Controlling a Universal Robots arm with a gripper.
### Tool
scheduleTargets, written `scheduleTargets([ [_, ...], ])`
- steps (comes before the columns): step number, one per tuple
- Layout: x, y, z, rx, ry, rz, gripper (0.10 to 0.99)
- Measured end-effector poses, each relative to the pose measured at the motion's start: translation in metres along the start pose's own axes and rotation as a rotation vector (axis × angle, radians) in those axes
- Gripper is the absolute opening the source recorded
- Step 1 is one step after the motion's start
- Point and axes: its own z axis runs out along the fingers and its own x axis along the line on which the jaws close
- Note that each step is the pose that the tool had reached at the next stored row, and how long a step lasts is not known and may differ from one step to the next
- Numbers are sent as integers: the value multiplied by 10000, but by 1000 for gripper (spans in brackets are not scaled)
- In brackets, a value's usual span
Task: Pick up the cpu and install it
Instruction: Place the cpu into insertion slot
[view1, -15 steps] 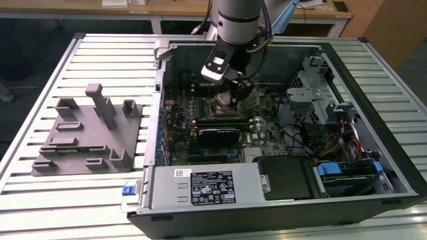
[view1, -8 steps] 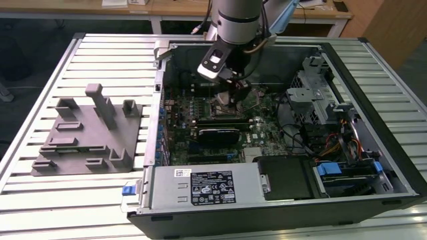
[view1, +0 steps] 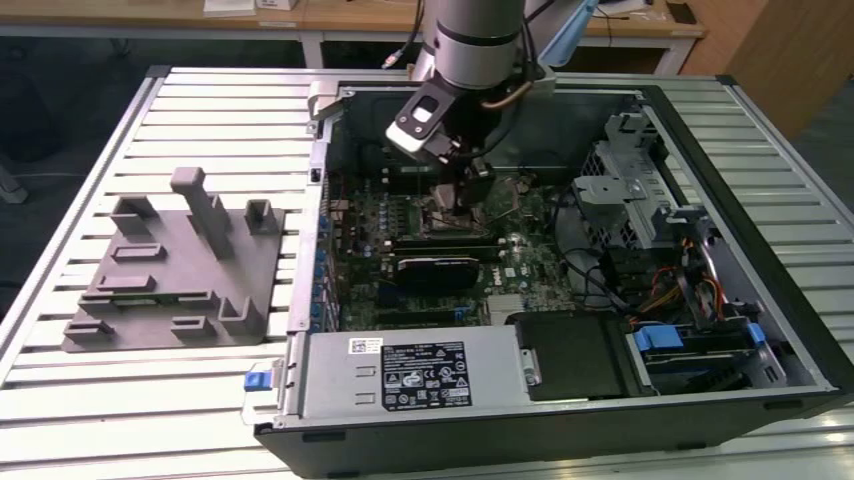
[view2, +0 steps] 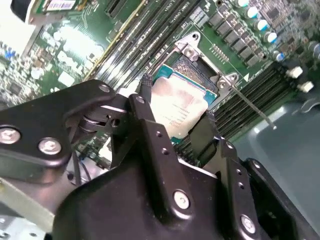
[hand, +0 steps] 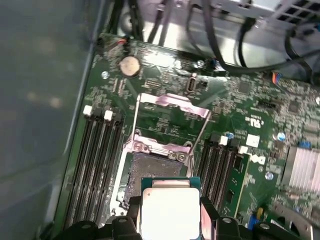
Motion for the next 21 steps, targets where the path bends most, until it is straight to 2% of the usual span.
scheduleTargets([
  [13, 0, 0, 13, 52, 7, 2343, 541],
  [17, 0, 0, 14, 54, 23, 2406, 541],
  [21, 1, 0, 28, 37, 164, 2406, 541],
])
